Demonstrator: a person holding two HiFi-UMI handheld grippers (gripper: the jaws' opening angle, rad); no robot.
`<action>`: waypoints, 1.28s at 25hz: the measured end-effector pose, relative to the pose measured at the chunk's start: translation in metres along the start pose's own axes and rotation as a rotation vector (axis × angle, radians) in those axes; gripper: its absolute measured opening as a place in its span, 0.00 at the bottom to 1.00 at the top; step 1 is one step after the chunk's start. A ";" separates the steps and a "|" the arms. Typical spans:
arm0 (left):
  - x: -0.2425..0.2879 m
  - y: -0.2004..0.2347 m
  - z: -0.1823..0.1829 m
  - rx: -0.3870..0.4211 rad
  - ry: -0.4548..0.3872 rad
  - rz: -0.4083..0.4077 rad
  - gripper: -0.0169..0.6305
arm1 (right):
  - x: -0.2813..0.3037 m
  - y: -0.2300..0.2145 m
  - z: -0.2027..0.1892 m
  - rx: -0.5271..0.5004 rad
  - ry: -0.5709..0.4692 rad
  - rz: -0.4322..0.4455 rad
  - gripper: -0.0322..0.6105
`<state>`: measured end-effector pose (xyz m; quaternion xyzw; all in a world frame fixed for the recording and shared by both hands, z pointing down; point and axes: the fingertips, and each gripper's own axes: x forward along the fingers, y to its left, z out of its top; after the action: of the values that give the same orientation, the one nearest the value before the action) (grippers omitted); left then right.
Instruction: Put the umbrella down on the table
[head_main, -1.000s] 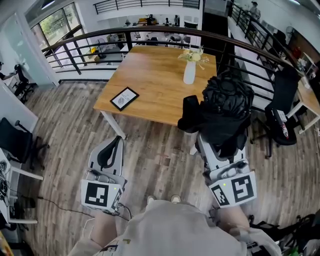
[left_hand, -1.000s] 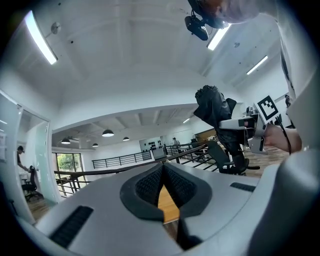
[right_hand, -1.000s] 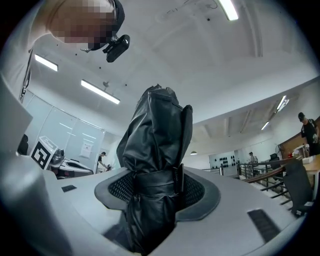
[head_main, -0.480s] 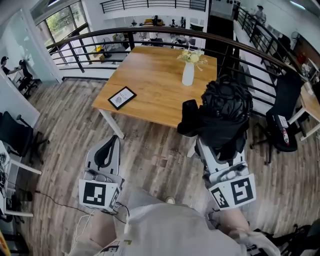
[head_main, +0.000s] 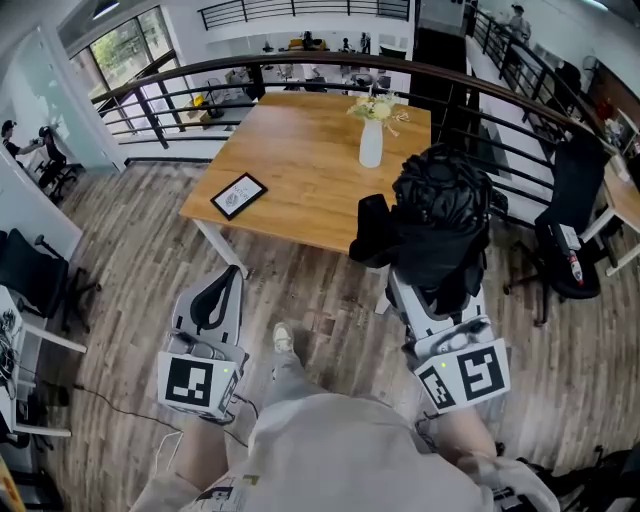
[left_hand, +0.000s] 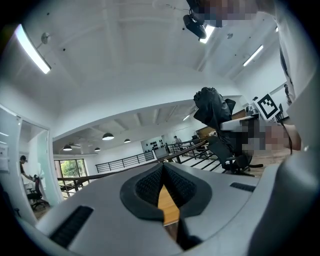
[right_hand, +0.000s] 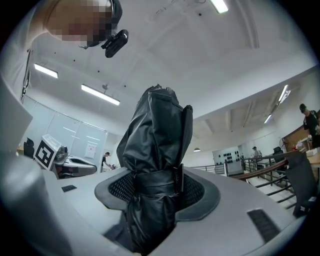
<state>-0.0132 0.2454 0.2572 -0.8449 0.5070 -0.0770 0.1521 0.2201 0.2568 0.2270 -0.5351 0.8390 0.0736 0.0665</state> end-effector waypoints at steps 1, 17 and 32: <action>0.004 -0.002 -0.002 0.008 0.001 -0.005 0.05 | 0.001 -0.003 -0.004 0.002 0.003 0.000 0.44; 0.101 0.063 -0.068 -0.019 0.034 -0.041 0.05 | 0.121 -0.028 -0.063 0.029 0.082 0.008 0.44; 0.284 0.245 -0.144 -0.062 0.086 -0.178 0.05 | 0.379 -0.044 -0.122 0.077 0.195 -0.037 0.44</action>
<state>-0.1235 -0.1375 0.3037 -0.8869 0.4379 -0.1105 0.0966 0.0977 -0.1222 0.2720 -0.5521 0.8337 -0.0123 0.0065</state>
